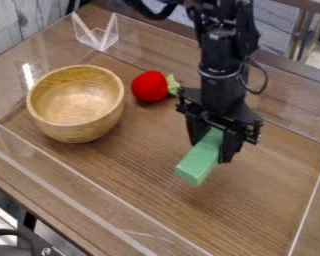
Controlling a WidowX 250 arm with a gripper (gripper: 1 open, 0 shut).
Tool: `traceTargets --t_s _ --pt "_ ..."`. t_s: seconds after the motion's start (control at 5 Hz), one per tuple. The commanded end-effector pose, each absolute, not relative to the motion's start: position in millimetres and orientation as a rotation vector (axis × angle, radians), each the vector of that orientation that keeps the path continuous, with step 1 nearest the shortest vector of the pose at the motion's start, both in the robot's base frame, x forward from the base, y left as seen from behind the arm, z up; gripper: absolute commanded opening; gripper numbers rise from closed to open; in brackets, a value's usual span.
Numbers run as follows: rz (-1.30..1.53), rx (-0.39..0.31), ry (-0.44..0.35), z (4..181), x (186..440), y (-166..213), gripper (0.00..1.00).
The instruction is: Remove the green stick from the brown bowl and put it on the table
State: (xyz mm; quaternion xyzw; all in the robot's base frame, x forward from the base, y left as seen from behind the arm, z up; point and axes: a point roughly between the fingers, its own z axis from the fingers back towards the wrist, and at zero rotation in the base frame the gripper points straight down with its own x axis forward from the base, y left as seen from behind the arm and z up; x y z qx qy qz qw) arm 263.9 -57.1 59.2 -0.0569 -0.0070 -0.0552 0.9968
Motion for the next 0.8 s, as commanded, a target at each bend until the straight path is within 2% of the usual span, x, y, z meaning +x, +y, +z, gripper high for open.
traceTargets --t_s 0.0,0.2,0.6 --pt "-0.098 -0.108 -0.064 75.6 268 -55 0.0" --pt "-0.076 -0.099 -0.059 79.3 268 -54 0.0" --pt "-0.132 -0.086 -0.055 61.6 258 -71 0.0"
